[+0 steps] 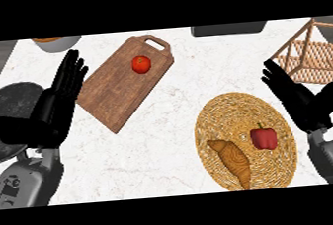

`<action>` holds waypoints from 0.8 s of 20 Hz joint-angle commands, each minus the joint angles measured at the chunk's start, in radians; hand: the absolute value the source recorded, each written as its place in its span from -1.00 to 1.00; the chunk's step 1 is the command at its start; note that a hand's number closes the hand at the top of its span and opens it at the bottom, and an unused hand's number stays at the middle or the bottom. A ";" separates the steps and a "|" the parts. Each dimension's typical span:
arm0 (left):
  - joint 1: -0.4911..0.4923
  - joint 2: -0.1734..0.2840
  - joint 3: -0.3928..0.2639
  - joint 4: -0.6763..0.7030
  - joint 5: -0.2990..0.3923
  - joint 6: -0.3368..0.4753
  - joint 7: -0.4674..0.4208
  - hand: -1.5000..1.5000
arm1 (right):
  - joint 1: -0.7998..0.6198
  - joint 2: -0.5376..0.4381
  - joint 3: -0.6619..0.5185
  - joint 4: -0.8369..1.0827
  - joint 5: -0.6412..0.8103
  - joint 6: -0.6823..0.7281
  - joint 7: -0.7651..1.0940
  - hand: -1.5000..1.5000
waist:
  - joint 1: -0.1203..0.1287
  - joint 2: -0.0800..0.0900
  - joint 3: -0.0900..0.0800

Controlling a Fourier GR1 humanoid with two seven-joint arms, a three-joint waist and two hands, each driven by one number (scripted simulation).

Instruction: Pick the bell pepper from the placemat and place it in the tiered shelf

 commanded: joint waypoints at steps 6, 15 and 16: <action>0.083 0.063 0.031 0.046 -0.038 0.010 0.008 0.00 | -0.124 0.212 -0.253 -0.196 -0.430 0.280 -0.444 1.00 | 0.003 -0.026 0.050; 0.129 0.085 0.021 0.026 -0.018 -0.047 0.012 0.00 | 0.097 0.017 -0.271 0.207 -0.324 0.945 -0.757 -1.00 | 0.018 0.017 0.023; 0.153 0.085 0.011 0.010 -0.023 -0.049 0.007 0.00 | 0.099 0.017 -0.278 0.220 -0.306 0.960 -0.779 -1.00 | 0.028 0.015 0.023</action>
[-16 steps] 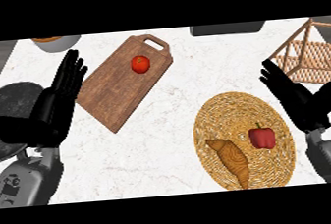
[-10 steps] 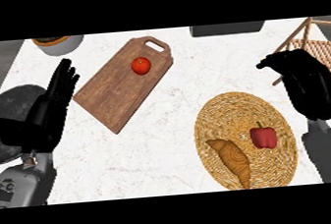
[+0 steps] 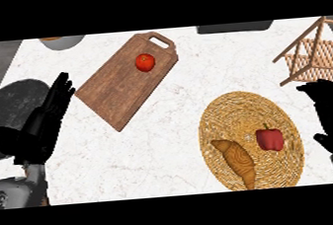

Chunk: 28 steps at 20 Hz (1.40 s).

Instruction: Pick the bell pepper from the placemat and place it in the tiered shelf

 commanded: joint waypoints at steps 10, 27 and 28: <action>0.042 0.015 0.023 -0.022 0.025 -0.026 0.005 0.00 | 0.073 -0.172 -0.122 0.071 0.226 0.264 -0.292 -1.00 | -0.012 -0.008 -0.001; 0.073 0.017 0.020 -0.055 -0.004 -0.025 0.018 0.00 | 0.089 -0.257 0.086 0.108 0.691 -0.104 -0.648 -1.00 | -0.002 -0.009 -0.006; 0.066 0.023 0.024 -0.059 -0.002 -0.033 0.026 0.00 | 0.065 -0.234 0.110 0.123 0.708 -0.144 -0.647 -1.00 | -0.003 -0.009 -0.008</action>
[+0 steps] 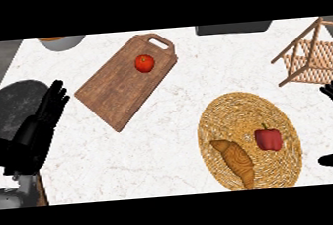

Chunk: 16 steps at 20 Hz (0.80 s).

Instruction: Pick the bell pepper from the placemat and place it in the tiered shelf

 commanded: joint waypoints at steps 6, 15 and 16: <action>0.010 -0.001 0.017 -0.044 0.014 -0.009 0.045 0.00 | -0.060 0.044 0.125 0.146 0.153 -0.026 -0.316 -1.00 | -0.006 -0.003 -0.003; 0.049 -0.025 0.017 -0.016 -0.041 -0.004 -0.017 0.00 | -0.114 0.007 0.245 0.205 0.284 -0.108 -0.319 -1.00 | -0.010 -0.004 -0.005; 0.023 0.014 0.059 -0.050 0.016 -0.041 0.047 0.00 | -0.093 0.016 0.253 0.245 0.310 -0.151 -0.363 -1.00 | -0.011 -0.004 -0.004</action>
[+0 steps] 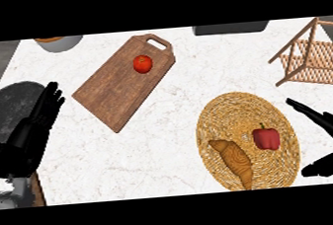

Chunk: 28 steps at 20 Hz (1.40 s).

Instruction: Pick the bell pepper from the placemat and place it in the tiered shelf

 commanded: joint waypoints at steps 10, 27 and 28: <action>0.023 -0.058 0.051 0.006 -0.059 -0.019 -0.014 0.00 | -0.029 0.052 0.006 0.048 0.136 -0.088 -0.056 -1.00 | -0.017 -0.004 -0.002; -0.004 -0.064 0.118 0.026 -0.062 -0.115 -0.003 0.00 | -0.195 0.135 0.038 0.377 0.304 -0.154 -0.135 -1.00 | -0.010 -0.001 -0.001; -0.078 -0.064 0.112 -0.018 -0.048 -0.089 0.113 0.00 | -0.200 0.158 0.039 0.370 0.299 -0.170 -0.117 -1.00 | -0.011 -0.001 -0.001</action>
